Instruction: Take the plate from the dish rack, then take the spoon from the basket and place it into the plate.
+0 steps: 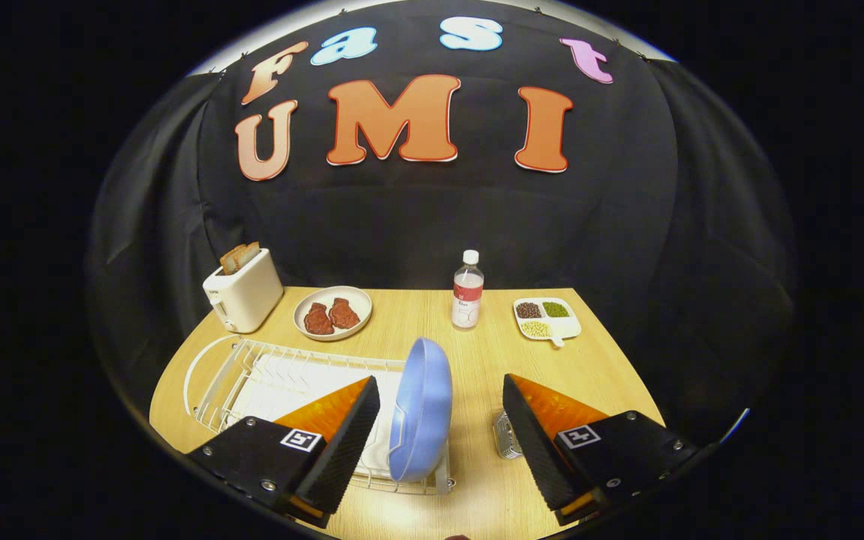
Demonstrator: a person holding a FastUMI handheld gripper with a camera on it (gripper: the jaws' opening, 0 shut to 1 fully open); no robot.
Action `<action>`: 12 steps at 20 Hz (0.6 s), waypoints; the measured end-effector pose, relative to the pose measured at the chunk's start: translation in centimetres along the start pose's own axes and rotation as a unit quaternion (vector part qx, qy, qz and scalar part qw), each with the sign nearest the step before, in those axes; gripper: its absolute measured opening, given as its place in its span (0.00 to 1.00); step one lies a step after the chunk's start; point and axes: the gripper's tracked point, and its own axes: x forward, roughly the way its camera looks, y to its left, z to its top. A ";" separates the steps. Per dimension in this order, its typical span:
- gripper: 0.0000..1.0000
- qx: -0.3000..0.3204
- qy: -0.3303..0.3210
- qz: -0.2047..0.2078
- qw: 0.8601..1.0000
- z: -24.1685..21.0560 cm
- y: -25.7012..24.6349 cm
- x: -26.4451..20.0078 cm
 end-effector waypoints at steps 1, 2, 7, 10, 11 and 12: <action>0.98 0.001 0.016 0.000 1.000 -0.5 0.1 0.8; 0.98 0.002 0.030 -0.005 1.000 -1.0 0.0 1.6; 0.98 0.000 0.091 -0.020 0.996 -3.3 0.3 4.7; 0.86 0.010 0.115 -0.020 0.993 -4.5 1.0 5.5; 0.77 0.009 0.120 -0.022 0.993 -4.7 1.1 5.7; 0.70 0.007 0.124 -0.027 0.992 -5.0 1.1 5.9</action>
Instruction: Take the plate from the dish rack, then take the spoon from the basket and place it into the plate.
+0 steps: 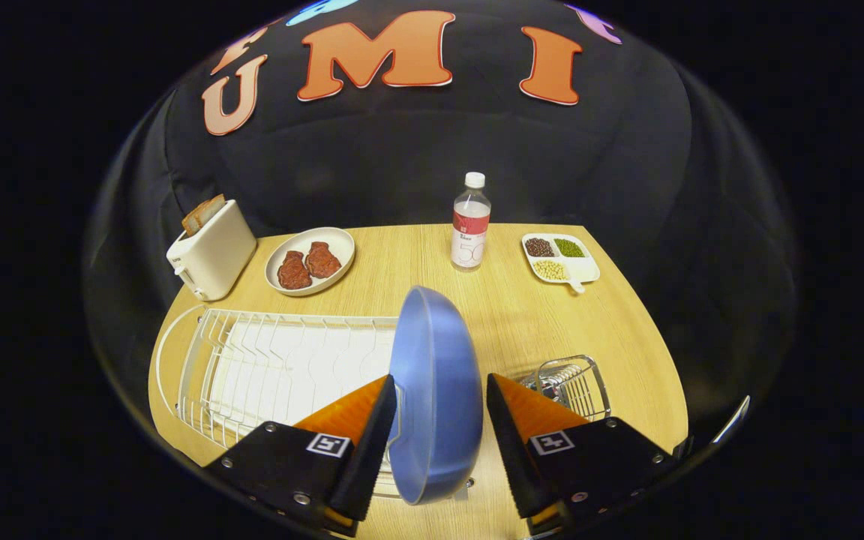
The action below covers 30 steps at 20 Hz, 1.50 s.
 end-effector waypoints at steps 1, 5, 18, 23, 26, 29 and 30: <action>0.63 0.001 0.003 -0.005 1.000 -0.1 0.0 0.1; 0.32 0.013 0.007 -0.026 1.000 0.2 -0.3 0.3; 0.23 -0.048 -0.022 -0.116 0.992 2.9 -1.3 -1.5; 0.23 -0.071 -0.033 -0.132 0.988 3.5 -1.1 -2.1; 0.23 -0.080 -0.048 -0.129 0.987 4.3 -0.5 -3.2; 0.23 -0.069 -0.057 -0.111 0.990 4.3 0.0 -4.8; 0.23 -0.064 -0.056 -0.101 0.991 4.0 0.2 -5.5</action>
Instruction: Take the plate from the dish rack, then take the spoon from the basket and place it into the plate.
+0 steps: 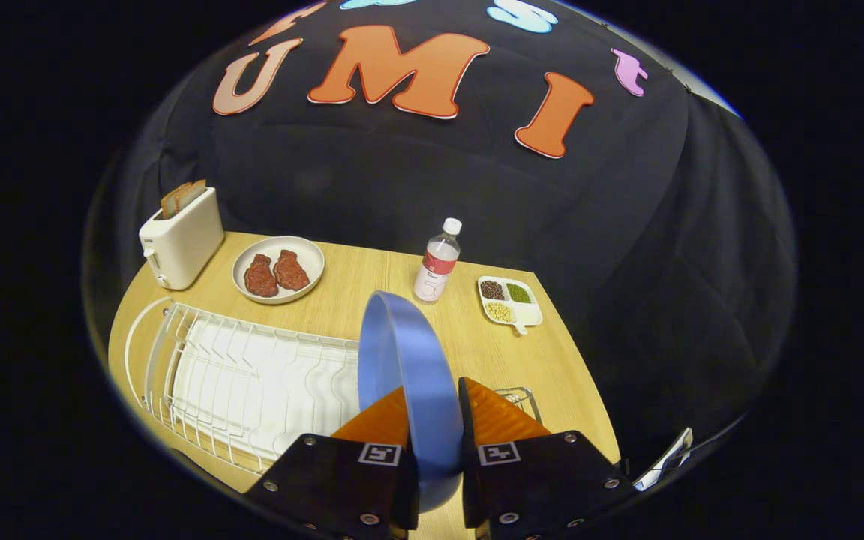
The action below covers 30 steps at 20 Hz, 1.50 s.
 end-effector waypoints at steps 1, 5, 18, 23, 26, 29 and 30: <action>0.23 0.009 0.002 0.011 1.000 -0.3 0.2 -0.8; 0.23 0.050 0.006 0.078 0.996 -1.7 1.3 -4.4; 0.23 0.163 0.055 0.206 0.963 -13.3 4.4 -13.1; 0.23 0.217 0.089 0.232 0.944 -18.5 6.1 -13.2; 0.23 0.246 0.107 0.246 0.931 -20.9 7.5 -12.3; 0.23 0.269 0.120 0.266 0.918 -22.7 9.0 -11.1; 0.23 0.277 0.128 0.274 0.912 -23.4 9.6 -10.8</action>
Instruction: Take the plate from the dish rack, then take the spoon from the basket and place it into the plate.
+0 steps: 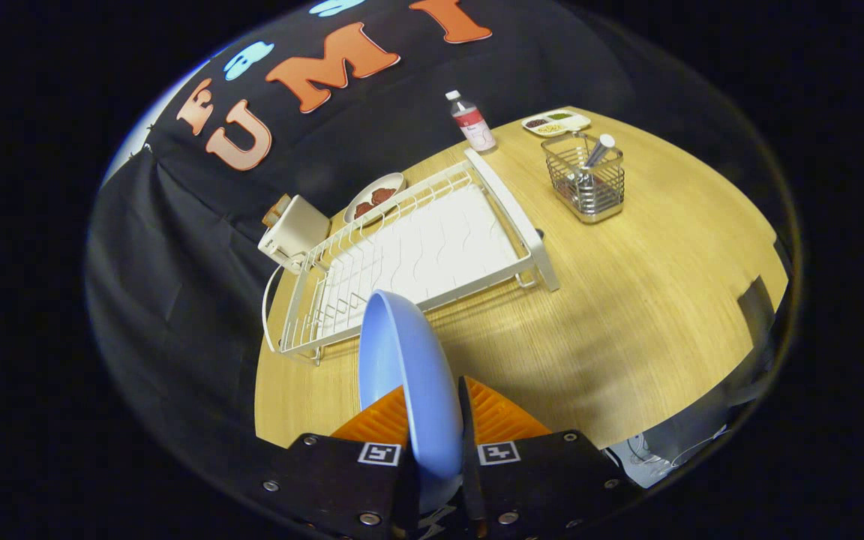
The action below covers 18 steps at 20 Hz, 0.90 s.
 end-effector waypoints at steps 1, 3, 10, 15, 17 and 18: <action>0.23 0.007 0.005 0.007 1.000 -0.6 -0.1 0.5; 0.23 0.023 0.020 0.015 0.999 -1.9 -0.7 2.0; 0.23 0.066 0.037 0.061 0.995 -2.9 0.3 5.1; 0.26 0.110 0.052 0.065 0.990 -3.9 -0.7 6.3; 0.30 0.102 0.055 0.055 0.992 -4.0 -1.4 6.1; 0.31 0.101 0.054 0.053 0.992 -3.7 -1.7 6.0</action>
